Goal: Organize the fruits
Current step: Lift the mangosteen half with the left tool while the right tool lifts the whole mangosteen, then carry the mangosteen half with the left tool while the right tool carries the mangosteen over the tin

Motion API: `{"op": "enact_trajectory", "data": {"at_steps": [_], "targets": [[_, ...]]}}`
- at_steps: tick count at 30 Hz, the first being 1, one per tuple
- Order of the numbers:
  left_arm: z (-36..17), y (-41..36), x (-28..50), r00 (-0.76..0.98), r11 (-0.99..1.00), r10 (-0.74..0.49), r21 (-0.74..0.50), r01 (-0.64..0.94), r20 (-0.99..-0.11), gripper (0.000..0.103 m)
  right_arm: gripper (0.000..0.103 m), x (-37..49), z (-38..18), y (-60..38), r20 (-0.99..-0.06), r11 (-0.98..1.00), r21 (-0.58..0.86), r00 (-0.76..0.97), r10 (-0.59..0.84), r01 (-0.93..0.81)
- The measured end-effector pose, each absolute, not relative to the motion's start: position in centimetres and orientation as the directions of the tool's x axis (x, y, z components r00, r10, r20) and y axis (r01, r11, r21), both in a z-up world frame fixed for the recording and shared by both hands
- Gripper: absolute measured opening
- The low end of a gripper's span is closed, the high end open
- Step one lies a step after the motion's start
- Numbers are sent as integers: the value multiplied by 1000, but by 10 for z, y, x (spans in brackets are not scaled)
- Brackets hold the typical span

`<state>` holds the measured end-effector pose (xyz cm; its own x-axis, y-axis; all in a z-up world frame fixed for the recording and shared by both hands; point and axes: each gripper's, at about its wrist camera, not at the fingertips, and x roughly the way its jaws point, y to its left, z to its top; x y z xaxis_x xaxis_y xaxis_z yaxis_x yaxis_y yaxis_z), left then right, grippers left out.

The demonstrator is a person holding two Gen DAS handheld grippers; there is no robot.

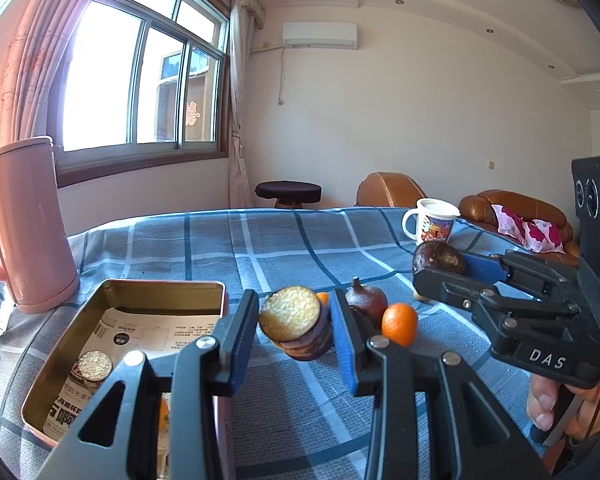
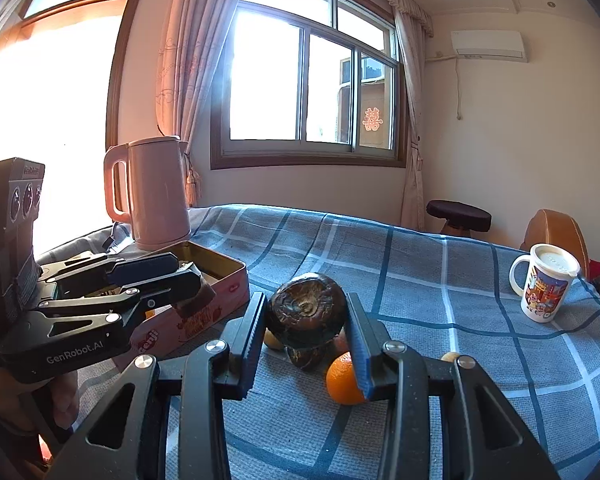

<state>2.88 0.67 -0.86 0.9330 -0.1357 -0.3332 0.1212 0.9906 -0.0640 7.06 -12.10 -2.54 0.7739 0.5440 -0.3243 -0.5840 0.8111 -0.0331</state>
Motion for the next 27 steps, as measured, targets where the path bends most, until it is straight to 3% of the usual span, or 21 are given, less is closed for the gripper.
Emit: {"op": "enact_trajectory", "data": {"at_steps": [27], "targets": [[-7,63,21,941,996,-36,-94,5,-337,38,40,73,-13,-54,-346,721,-67,694,631,-689]]}}
